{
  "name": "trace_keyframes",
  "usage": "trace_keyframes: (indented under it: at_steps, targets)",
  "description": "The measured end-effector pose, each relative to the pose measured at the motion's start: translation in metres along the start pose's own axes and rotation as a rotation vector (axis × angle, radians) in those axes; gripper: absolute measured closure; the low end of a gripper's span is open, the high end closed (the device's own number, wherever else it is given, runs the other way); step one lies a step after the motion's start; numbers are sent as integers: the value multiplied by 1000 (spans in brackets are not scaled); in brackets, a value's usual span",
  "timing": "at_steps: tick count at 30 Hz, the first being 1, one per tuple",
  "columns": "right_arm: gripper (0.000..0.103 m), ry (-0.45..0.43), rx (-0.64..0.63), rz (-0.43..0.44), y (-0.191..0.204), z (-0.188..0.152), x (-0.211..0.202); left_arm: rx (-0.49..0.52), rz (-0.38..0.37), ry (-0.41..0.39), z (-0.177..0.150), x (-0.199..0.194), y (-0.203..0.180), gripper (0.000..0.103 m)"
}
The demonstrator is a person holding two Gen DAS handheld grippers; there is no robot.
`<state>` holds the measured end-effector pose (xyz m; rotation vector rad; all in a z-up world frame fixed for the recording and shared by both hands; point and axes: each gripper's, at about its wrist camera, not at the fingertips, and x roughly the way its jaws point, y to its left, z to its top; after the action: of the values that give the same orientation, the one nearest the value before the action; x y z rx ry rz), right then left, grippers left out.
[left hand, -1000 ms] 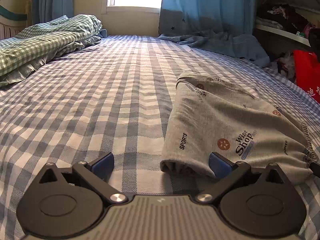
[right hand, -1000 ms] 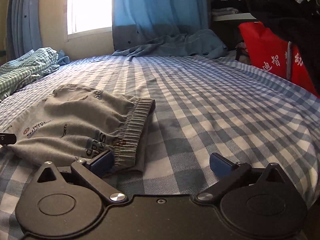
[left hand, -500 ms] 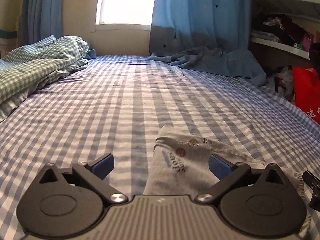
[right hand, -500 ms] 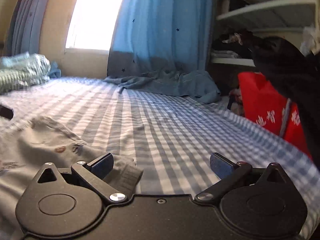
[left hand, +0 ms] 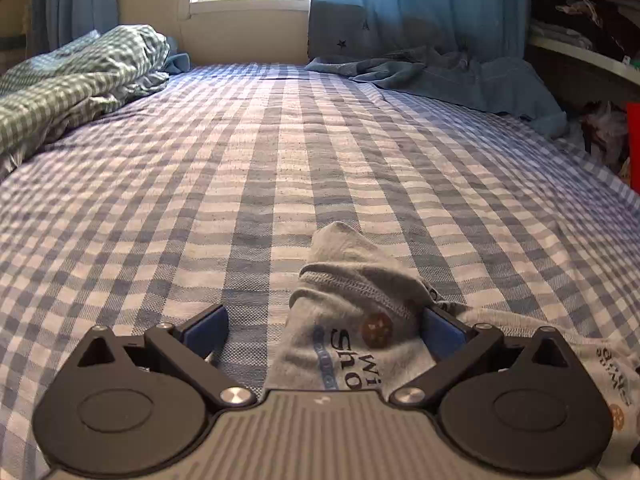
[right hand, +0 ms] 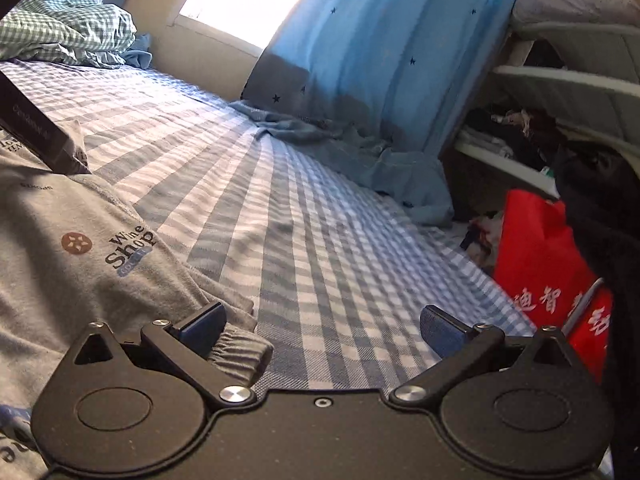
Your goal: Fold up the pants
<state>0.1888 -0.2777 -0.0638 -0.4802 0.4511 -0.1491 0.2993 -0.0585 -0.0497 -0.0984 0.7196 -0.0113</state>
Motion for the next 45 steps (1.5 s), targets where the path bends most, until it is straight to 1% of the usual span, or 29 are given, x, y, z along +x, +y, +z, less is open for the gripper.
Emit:
trace_keyframes:
  at_steps: [3,7,10,12,13,14,16,18,21,25,26,28,30,35,38,40,42,45]
  targets:
    - [1,23,34,27,-4,0,4,15,9,-4,-2,-1,-1,0]
    - [1,9,21,16,-5,0,2,18,10,-1,1,-2,-1,0]
    - [1,-39,21,-10,-7,4,-11,2,31,-25,4,-16,2,1]
    - [1,-80,41,-22,-9,10,-29,10,77,-80,5,-36,2,0]
    - [1,-97,58,-9,-10,13,-37,20,85,-100,5,-46,2,0]
    - [1,-106,73,8,-9,16,-44,30,79,-105,4,-55,3,0]
    - [1,-117,73,44,-3,21,-57,38,72,-86,-1,-67,4,0]
    - [1,-124,50,63,7,21,-67,41,79,-61,-8,-75,6,0]
    - [1,-104,17,84,24,16,-78,31,74,-33,-26,-85,13,0]
    - [1,-39,-4,81,39,0,-87,3,71,20,-52,-89,25,1]
    - [1,-24,-3,79,41,-5,-88,-7,65,17,-58,-91,28,1]
    - [1,-25,30,80,39,-11,-93,-9,64,-5,-66,-98,30,1]
    - [1,-22,44,79,36,-11,-100,2,66,-1,-69,-103,30,1]
    - [1,-68,58,70,34,-12,-122,-7,58,8,-73,-115,34,0]
    - [1,-57,75,83,33,-17,-127,-11,54,1,-83,-121,37,1]
    - [1,-31,79,90,36,-22,-126,-15,54,-19,-90,-125,38,1]
    - [1,-10,112,99,38,-31,-125,-23,48,-31,-95,-129,40,1]
    - [1,-3,205,103,34,-40,-127,-32,41,-39,-99,-134,43,1]
